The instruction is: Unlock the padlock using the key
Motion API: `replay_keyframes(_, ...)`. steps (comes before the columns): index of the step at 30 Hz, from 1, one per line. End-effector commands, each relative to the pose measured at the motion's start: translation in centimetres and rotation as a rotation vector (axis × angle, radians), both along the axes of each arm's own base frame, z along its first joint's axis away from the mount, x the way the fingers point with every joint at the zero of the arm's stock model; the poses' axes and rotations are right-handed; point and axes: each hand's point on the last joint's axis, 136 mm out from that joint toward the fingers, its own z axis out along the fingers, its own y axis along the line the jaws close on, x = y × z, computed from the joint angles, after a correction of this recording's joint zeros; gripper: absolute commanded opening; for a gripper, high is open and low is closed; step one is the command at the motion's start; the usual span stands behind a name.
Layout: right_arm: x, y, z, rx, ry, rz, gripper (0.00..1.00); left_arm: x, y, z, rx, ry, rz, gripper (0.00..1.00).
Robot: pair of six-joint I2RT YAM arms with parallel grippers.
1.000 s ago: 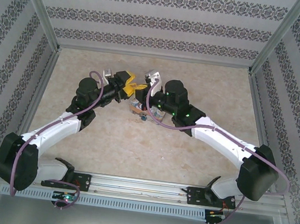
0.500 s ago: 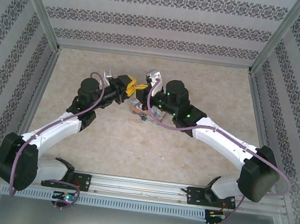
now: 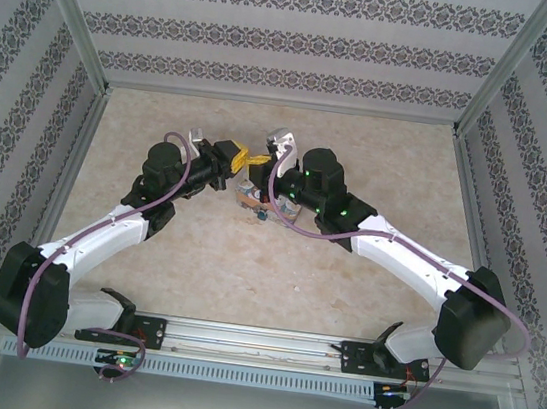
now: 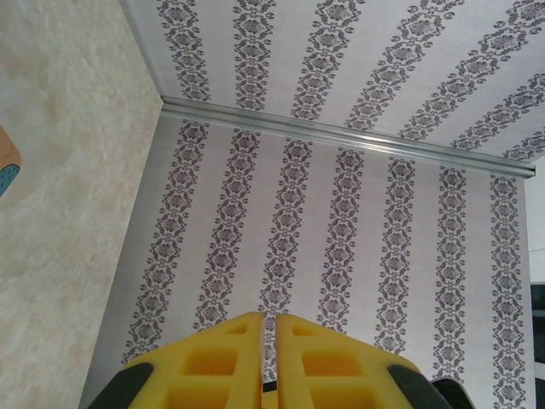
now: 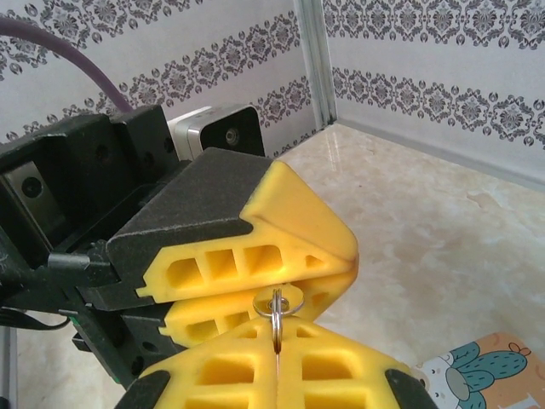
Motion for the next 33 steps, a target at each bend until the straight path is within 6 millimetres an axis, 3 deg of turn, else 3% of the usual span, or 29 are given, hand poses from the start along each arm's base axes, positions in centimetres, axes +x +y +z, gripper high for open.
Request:
replay_keyframes(1,-0.3,-0.2,1.6,0.034,-0.049,-0.008,0.00,-0.4,-0.4,0.8,0.009,-0.026,-0.012,0.07)
replay_keyframes(5,-0.2,-0.5,1.7,0.042,-0.041,-0.017,0.03,-0.4,-0.4,0.8,0.023,-0.046,-0.011,0.00)
replay_keyframes(11,0.0,-2.3,1.6,0.097,0.037,-0.051,0.29,-0.6,-0.1,2.3,0.181,-0.201,-0.001,0.00)
replay_keyframes(19,-0.3,-4.7,3.1,0.312,0.272,0.015,0.44,-2.4,0.0,6.9,0.416,-0.570,-0.033,0.00)
replay_keyframes(25,-1.5,-3.9,4.7,0.398,0.325,0.128,0.51,-3.1,-0.5,7.2,0.515,-0.711,-0.084,0.00)
replay_keyframes(33,-2.0,-2.0,4.8,0.413,0.367,0.211,0.53,-3.3,-0.8,7.3,0.501,-0.747,-0.095,0.00)
